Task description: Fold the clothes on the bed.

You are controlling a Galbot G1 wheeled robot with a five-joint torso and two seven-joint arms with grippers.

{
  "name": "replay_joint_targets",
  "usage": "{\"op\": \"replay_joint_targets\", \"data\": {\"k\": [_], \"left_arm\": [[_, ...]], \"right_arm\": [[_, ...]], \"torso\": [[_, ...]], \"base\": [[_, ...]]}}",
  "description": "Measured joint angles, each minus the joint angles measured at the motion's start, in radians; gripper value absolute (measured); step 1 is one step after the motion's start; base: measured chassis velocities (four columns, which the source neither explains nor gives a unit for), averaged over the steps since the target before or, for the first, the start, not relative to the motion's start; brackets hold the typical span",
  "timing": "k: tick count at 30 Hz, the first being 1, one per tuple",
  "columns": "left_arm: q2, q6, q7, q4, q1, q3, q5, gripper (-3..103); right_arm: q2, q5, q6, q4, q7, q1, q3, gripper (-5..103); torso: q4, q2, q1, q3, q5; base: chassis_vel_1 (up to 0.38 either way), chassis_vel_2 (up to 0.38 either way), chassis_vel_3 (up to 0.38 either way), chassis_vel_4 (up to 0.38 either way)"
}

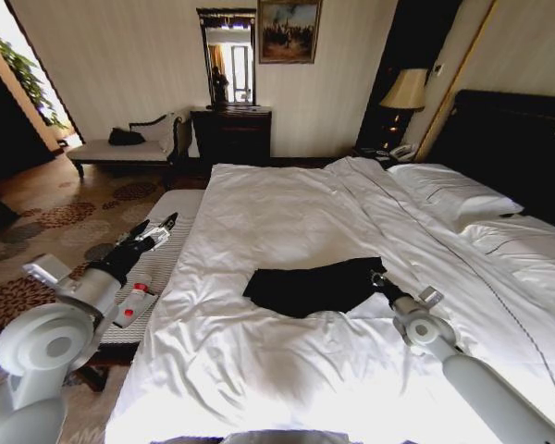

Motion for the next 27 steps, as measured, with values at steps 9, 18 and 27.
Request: {"op": "replay_joint_targets", "data": {"k": [9, 18, 27], "left_arm": [[-0.006, 0.001, 0.000, -0.001, 0.013, 0.002, 0.013, 100], [-0.011, 0.001, 0.000, -0.002, 0.022, -0.003, 0.023, 100], [-0.031, 0.002, 0.000, 0.003, 0.022, 0.019, 0.057, 100]], "right_arm": [[0.077, -0.116, -0.014, -0.014, -0.039, 0.087, -0.166, 3], [0.129, -0.177, 0.006, -0.169, -0.094, 0.185, -0.255, 3], [0.169, -0.229, 0.007, -0.207, -0.141, 0.244, -0.356, 3]], "torso": [[-0.0001, 0.000, 0.000, 0.000, -0.0001], [-0.0001, 0.000, 0.000, 0.000, 0.0000], [-0.0002, 0.000, 0.000, 0.000, 0.0000]], "base": [[0.000, 0.000, 0.000, 0.000], [0.000, 0.000, 0.000, 0.000], [0.000, 0.000, 0.000, 0.000]]}}
